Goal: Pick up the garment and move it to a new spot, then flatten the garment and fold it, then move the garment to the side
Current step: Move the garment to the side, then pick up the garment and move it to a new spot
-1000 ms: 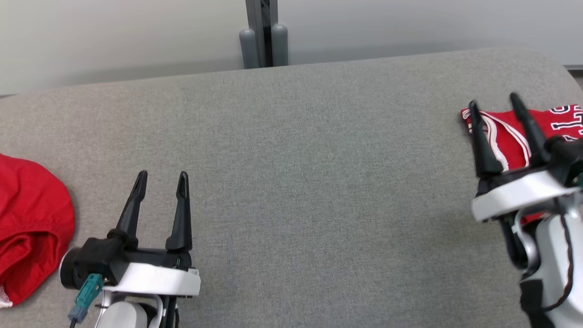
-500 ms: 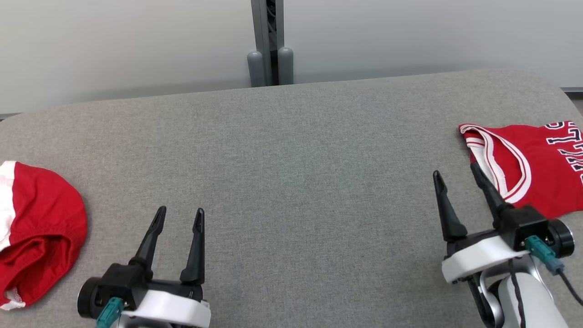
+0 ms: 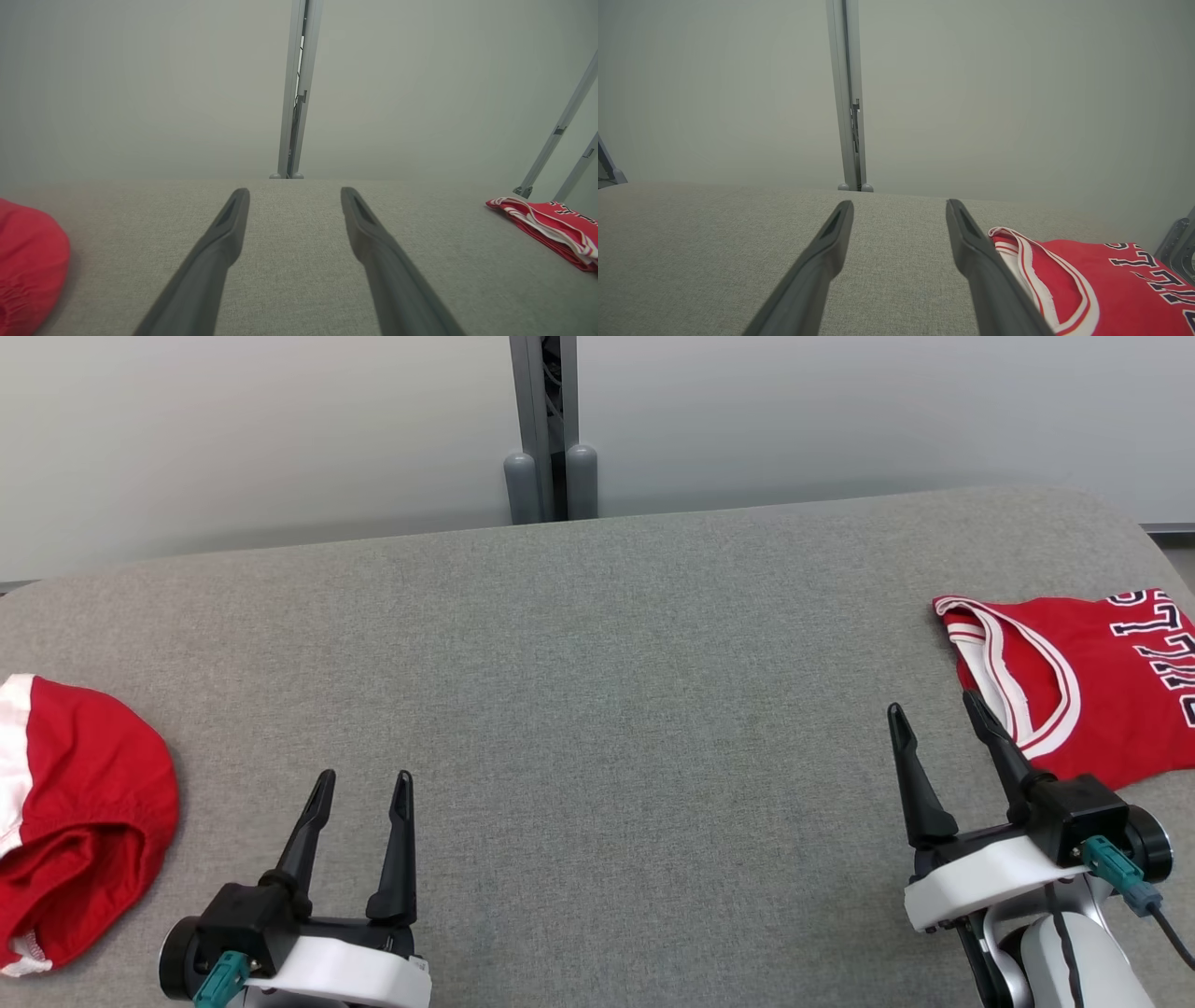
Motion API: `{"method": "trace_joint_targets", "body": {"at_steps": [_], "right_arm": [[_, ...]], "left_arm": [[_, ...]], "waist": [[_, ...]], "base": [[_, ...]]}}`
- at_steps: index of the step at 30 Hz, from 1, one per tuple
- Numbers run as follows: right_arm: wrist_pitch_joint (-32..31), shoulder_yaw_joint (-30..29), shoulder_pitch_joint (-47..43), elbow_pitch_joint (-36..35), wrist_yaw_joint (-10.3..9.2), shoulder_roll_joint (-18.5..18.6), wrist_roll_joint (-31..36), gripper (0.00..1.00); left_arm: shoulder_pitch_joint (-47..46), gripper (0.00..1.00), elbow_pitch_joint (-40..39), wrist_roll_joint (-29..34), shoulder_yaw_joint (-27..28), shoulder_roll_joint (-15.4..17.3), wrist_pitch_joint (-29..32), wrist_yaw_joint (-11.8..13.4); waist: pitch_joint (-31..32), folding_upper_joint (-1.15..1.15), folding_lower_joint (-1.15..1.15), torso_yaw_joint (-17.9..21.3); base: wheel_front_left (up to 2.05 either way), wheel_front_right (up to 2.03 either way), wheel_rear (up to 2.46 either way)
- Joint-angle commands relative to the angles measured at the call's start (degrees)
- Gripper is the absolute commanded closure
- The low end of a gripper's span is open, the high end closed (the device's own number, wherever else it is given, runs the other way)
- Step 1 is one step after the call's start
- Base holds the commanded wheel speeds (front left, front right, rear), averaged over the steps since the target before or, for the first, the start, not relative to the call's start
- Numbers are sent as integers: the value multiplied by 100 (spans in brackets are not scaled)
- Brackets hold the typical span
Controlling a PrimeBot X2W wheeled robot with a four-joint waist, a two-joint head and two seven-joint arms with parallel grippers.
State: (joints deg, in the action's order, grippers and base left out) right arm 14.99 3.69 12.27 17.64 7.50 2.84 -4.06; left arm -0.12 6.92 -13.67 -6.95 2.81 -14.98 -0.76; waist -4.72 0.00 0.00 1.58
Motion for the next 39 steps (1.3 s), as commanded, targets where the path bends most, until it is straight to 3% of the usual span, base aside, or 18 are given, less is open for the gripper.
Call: {"method": "trace_joint_targets", "body": {"at_steps": [1,28,39], "right_arm": [[38,-36,-93,-26,-1,19,-50,0],[39,-57,-51,65,-1,20,-213,0],[38,-18,-21,-29,-1,21,-293,0]], "left_arm": [[-9,0,-13,-28,-24,18,-15,35],[-125,0,1,22,-38,19,-15,-17],[-302,0,52,91,-51,19,-15,-73]], "waist": [[-15,0,0,-2],[-114,0,0,-49],[-375,0,0,-648]], "base": [[0,0,0],[0,0,0],[0,0,0]]}}
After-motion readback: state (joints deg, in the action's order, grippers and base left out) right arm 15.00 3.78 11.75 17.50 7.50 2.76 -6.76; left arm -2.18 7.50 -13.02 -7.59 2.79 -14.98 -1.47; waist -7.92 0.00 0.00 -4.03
